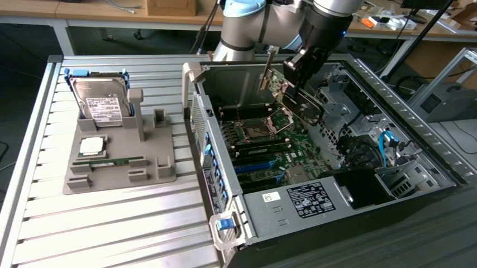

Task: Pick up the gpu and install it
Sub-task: 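Insert the gpu into the slot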

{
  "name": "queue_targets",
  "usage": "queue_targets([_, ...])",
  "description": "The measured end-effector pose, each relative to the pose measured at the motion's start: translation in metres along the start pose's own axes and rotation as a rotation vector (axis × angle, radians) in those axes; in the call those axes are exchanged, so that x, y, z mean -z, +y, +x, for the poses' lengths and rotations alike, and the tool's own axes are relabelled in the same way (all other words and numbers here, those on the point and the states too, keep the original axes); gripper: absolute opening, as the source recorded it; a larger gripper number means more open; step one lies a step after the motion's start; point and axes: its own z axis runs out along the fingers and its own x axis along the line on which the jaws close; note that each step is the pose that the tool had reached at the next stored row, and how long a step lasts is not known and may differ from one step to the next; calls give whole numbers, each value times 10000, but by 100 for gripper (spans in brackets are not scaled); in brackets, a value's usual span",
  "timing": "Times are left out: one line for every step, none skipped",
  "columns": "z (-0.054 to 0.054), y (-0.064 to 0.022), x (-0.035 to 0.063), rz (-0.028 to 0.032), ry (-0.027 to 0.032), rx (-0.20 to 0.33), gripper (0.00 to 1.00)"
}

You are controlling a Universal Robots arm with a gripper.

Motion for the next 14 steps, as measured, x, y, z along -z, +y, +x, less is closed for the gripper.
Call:
queue_targets([0, 0, 0, -1, 1, 22, 27])
queue_targets([0, 0, 0, -1, 1, 47, 27])
queue_targets([0, 0, 0, -2, 1, 71, 27])
queue_targets([0, 0, 0, -3, 3, 130, 27])
queue_targets([0, 0, 0, -4, 4, 189, 27])
queue_targets([0, 0, 0, -6, 4, 221, 27])
queue_targets([0, 0, 0, -6, 5, 246, 27])
queue_targets([0, 0, 0, -7, 6, 282, 27])
queue_targets([0, 0, 0, -7, 7, 305, 27])
queue_targets([0, 0, 0, -8, 7, 338, 27])
queue_targets([0, 0, 0, -9, 8, 362, 27])
queue_targets([0, 0, 0, -9, 8, 387, 27])
queue_targets([0, 0, -1, -10, 8, 414, 27])
queue_targets([0, 0, -1, -11, 9, 463, 27])
